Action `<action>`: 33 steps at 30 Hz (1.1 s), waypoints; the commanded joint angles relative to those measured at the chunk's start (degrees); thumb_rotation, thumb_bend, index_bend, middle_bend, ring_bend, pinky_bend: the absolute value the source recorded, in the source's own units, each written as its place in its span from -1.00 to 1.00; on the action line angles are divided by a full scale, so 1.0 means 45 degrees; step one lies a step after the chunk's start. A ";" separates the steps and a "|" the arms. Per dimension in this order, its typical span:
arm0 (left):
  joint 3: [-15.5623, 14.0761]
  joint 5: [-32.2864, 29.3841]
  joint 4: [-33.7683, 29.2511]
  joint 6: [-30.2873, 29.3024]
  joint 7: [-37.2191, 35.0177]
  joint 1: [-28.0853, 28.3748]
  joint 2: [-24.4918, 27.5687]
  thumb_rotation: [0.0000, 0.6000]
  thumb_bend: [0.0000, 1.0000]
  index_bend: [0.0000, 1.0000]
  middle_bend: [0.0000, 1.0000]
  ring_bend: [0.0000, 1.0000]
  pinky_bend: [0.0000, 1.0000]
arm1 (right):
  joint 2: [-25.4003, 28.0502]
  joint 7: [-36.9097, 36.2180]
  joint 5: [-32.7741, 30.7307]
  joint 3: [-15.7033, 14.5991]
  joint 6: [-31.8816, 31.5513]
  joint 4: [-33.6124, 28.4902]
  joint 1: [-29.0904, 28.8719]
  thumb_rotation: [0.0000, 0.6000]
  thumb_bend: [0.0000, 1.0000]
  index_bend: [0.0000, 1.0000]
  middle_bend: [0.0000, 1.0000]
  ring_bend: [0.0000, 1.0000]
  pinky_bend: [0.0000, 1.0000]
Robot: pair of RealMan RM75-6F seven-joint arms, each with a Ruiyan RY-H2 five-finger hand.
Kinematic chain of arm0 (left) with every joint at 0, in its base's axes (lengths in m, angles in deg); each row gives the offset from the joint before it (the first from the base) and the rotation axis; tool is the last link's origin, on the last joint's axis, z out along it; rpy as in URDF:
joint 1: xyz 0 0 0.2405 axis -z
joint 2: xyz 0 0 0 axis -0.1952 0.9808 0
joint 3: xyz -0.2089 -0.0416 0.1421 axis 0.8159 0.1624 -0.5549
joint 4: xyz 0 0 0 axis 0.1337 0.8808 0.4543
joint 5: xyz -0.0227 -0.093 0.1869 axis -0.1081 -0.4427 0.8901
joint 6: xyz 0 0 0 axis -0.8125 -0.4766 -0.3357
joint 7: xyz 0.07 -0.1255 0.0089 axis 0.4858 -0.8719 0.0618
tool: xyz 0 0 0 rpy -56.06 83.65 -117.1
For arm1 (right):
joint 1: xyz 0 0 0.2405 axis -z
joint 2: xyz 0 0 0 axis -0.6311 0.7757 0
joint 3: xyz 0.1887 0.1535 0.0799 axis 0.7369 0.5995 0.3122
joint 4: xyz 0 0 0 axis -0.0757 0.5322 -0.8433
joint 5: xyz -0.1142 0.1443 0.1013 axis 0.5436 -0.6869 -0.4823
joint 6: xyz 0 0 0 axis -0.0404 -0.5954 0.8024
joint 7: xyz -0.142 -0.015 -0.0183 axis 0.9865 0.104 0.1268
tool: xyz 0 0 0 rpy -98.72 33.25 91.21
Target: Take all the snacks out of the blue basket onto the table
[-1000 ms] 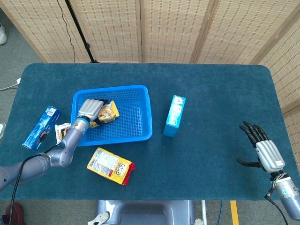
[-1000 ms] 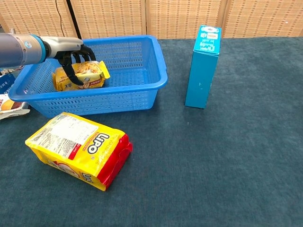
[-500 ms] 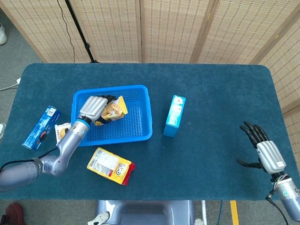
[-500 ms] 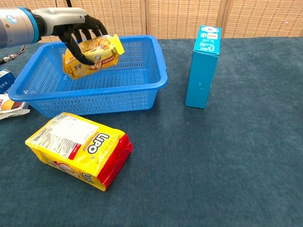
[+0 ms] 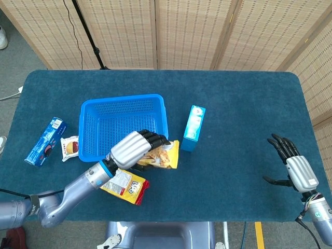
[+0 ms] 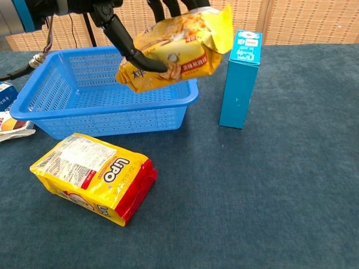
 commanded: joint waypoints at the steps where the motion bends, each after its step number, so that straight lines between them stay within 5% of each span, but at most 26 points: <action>1: -0.0366 0.0693 -0.0293 0.0155 0.0137 0.0162 -0.0467 1.00 -0.28 0.06 0.04 -0.10 0.20 | -0.0001 -0.0004 0.0018 -0.0006 0.0004 0.0003 -0.0007 1.00 -1.00 -1.00 -1.00 -1.00 -1.00; 7: -0.0511 0.0196 0.0696 0.1053 0.0850 0.0760 -0.2223 1.00 -0.36 -0.01 -0.09 -0.26 0.13 | 0.0004 0.0025 0.0054 -0.0021 -0.0024 -0.0029 0.0002 1.00 -1.00 -1.00 -1.00 -1.00 -1.00; 8: -0.0517 0.0119 0.0832 0.1083 0.0974 0.0791 -0.2395 1.00 -0.42 -0.12 -0.25 -0.40 0.03 | 0.0007 0.0021 0.0051 -0.0021 -0.0021 -0.0028 0.0004 1.00 -1.00 -1.00 -1.00 -1.00 -1.00; 10: -0.0552 -0.0150 0.1200 0.1197 0.1322 0.0868 -0.2824 1.00 -0.77 -0.71 -0.83 -0.87 -0.51 | 0.0015 0.0000 0.0047 -0.0022 -0.0024 -0.0030 0.0009 1.00 -1.00 -1.00 -1.00 -1.00 -1.00; 12: -0.0579 -0.1745 0.1359 0.2614 0.1447 0.1293 -0.2762 1.00 -0.98 -1.00 -1.00 -1.00 -0.86 | 0.0035 -0.0014 0.0063 -0.0024 -0.0060 -0.0043 0.0022 1.00 -1.00 -1.00 -1.00 -1.00 -1.00; 17: -0.0398 -0.2038 0.0931 0.2158 0.1638 0.1151 -0.2318 1.00 -1.00 -1.00 -1.00 -1.00 -0.98 | 0.0053 0.0021 0.0116 -0.0047 -0.0072 -0.0085 0.0018 1.00 -1.00 -1.00 -1.00 -1.00 -1.00; 24: -0.0469 -0.0502 -0.0318 0.0493 0.0606 -0.0016 -0.0309 1.00 -1.00 -1.00 -1.00 -1.00 -1.00 | 0.0101 0.0144 0.0306 -0.0112 -0.0232 -0.0260 0.0043 1.00 -1.00 -1.00 -1.00 -1.00 -1.00; 33: -0.1739 0.0189 -0.1010 -0.2352 0.0358 -0.2899 0.2833 1.00 -1.00 -1.00 -1.00 -1.00 -1.00 | 0.0231 0.0350 0.0576 -0.0174 -0.0552 -0.0550 0.0099 1.00 -1.00 -1.00 -1.00 -1.00 -1.00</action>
